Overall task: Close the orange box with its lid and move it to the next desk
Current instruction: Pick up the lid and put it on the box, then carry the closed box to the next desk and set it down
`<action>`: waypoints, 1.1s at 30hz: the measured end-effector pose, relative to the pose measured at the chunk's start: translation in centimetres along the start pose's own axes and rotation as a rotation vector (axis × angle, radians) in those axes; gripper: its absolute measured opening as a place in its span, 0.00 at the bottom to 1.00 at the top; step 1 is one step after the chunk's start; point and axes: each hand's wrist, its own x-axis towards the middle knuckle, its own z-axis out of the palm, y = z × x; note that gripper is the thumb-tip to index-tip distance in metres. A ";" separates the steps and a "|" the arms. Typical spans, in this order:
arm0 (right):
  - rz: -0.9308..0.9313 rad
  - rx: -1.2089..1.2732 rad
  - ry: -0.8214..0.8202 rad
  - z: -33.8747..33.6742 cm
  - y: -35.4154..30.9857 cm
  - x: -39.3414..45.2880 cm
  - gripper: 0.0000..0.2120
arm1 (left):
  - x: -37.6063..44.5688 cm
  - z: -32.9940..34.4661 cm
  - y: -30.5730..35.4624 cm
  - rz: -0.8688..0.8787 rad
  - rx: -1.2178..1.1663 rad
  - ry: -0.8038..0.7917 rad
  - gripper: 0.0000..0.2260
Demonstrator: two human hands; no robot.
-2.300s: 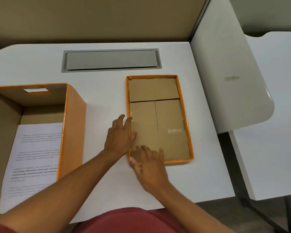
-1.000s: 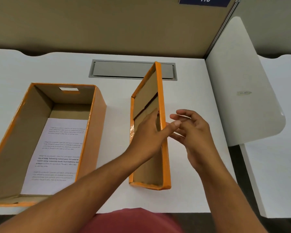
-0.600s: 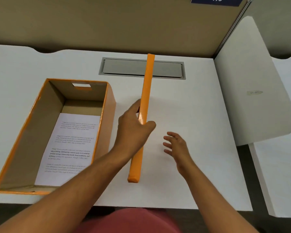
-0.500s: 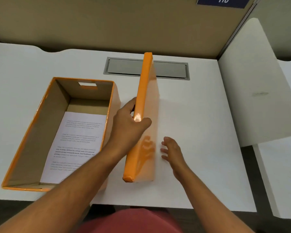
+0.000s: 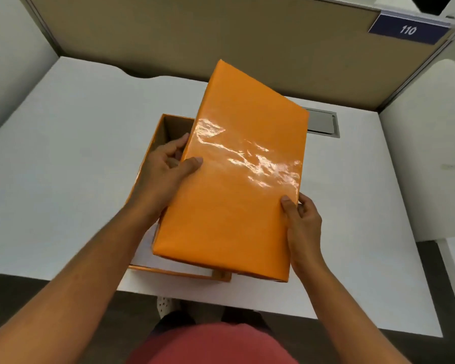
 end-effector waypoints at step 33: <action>-0.110 -0.433 0.097 11.6 2.6 -5.1 0.23 | 1.5 -8.2 -12.4 0.046 0.433 0.044 0.24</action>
